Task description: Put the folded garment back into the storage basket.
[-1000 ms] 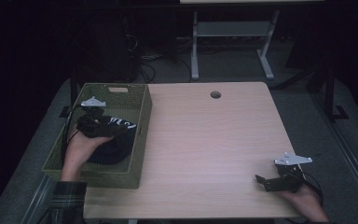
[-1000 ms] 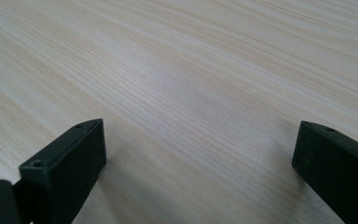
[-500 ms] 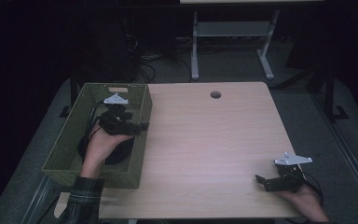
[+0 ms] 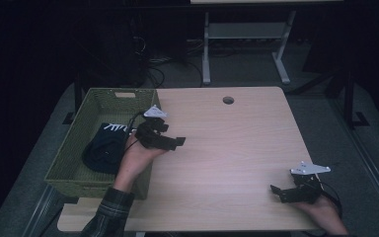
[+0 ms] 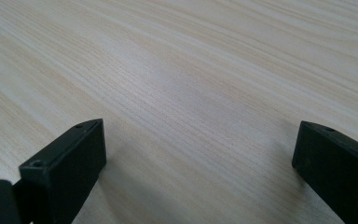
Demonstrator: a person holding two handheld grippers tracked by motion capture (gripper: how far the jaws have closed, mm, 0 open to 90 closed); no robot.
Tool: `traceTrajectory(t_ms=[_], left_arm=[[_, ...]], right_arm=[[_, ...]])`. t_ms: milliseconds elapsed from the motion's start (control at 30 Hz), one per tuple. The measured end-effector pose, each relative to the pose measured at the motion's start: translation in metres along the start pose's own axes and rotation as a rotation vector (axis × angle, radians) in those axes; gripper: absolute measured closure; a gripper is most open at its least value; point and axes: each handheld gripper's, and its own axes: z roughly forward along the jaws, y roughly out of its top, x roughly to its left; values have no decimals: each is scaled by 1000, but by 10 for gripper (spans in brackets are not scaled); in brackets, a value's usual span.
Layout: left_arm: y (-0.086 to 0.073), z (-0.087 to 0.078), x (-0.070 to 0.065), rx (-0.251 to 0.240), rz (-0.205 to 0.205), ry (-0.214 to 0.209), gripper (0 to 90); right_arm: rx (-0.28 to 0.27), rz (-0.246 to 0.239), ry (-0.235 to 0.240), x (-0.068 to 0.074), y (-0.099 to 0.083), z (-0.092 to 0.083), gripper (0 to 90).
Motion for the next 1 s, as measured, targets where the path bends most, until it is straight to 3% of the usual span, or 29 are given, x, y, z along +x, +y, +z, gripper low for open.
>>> traceTrajectory(t_ms=[267,533,1000], left_arm=[[-15,32,-24,14,25,-31,170],[-40,51,-40,31,53,-15,168],[-81,81,-56,155,103,-13,148]], right_arm=[[0,0,0,0,0,0,24],[0,0,0,0,0,0,24],[0,-1,0,0,0,0,24]])
